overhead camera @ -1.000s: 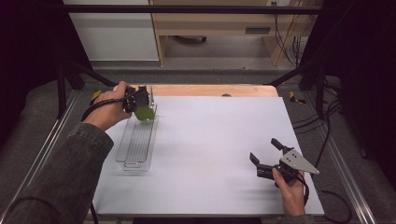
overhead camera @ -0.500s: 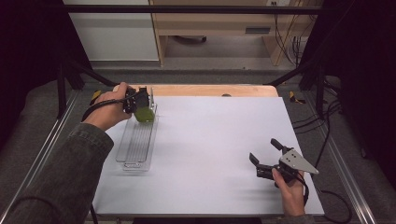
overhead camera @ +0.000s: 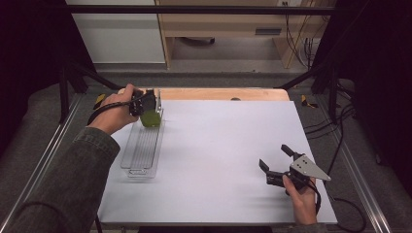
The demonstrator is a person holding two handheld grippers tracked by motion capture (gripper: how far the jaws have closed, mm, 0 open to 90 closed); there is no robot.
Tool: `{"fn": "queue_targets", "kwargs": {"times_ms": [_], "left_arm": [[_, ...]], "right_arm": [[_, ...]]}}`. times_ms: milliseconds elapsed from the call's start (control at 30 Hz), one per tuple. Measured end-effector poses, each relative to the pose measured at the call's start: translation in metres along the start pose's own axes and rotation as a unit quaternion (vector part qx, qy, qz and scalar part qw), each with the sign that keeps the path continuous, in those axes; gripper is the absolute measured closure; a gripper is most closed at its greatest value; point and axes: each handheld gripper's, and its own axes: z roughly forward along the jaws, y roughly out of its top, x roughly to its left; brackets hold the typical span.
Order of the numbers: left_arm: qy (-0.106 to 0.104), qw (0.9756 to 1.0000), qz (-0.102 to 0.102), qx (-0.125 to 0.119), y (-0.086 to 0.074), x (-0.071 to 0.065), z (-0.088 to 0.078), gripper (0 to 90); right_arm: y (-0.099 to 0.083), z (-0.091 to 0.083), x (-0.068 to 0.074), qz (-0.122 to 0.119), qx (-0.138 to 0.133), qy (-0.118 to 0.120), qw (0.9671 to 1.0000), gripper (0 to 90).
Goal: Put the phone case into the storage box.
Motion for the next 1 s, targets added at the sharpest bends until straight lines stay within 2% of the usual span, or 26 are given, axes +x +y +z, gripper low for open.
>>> {"fn": "queue_targets", "kwargs": {"times_ms": [67,467,700,833,1000], "left_arm": [[0.0,1.0,-0.004,-0.003,-0.0002,0.0014,0.0021,78.0],[0.001,0.9999,0.008,-0.011,0.0016,0.0034,0.0054,77.7],[0.004,0.9999,0.007,-0.015,0.0011,0.0035,0.0064,77.0],[0.01,0.9999,0.0,-0.012,0.0013,0.0044,0.0065,67.5],[0.032,0.9989,-0.027,-0.021,-0.0007,0.0084,0.0036,50.4]], "right_arm": [[-0.0004,0.0002,-0.0001,0.0,0.001,-0.001,1.0,3.8],[-0.0019,0.0014,0.0003,0.0,0.005,-0.001,1.0,3.8],[-0.0019,0.0011,0.0004,0.001,0.005,-0.001,1.0,3.8],[-0.002,0.0012,0.0002,0.001,0.006,-0.001,1.0,3.8],[-0.0019,0.0011,0.0005,0.001,0.005,-0.001,1.0,3.7]]}}
